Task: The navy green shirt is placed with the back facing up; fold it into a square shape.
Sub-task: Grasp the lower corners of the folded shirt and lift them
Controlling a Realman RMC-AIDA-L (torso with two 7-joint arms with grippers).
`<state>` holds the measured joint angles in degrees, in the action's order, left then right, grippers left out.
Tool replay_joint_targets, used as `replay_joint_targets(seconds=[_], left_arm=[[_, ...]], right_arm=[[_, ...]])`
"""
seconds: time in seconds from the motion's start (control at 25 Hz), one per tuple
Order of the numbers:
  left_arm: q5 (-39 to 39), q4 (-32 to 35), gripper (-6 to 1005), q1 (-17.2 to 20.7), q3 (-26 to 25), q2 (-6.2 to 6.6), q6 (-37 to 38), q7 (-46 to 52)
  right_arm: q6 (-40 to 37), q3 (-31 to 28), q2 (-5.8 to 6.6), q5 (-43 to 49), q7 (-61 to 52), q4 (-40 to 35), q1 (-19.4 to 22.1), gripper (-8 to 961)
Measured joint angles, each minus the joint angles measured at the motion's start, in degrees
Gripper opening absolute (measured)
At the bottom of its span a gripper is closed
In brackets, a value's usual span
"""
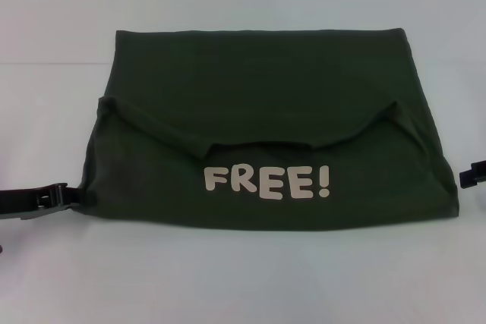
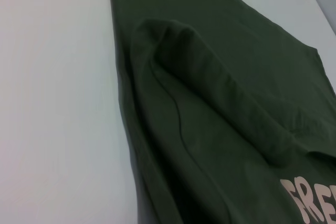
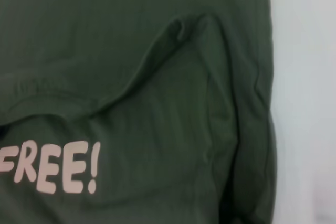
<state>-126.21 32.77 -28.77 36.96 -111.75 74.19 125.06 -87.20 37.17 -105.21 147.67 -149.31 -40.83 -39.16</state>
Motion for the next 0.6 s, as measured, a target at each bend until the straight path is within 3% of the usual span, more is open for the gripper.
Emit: replay_joint_targets(seconds=[0.12, 0.36, 0.6], left_arm=[[0.1, 0.0, 36, 0.0, 0.0, -0.09, -0.1, 0.0], [0.2, -0.1, 35, -0.1, 0.0, -0.17, -0.3, 0.0], [0.2, -0.2, 35, -0.1, 0.0, -0.23, -0.4, 0.0]], right_arm=[[0.4, 0.0, -0.46, -0.1, 0.1, 0.3, -0.4, 881], [2.4, 0.6, -2.94, 0.2, 0.5, 0.3, -1.2, 881], [5.1, 2.0, -4.65, 0.2, 0.5, 0.9, -1.6, 880]])
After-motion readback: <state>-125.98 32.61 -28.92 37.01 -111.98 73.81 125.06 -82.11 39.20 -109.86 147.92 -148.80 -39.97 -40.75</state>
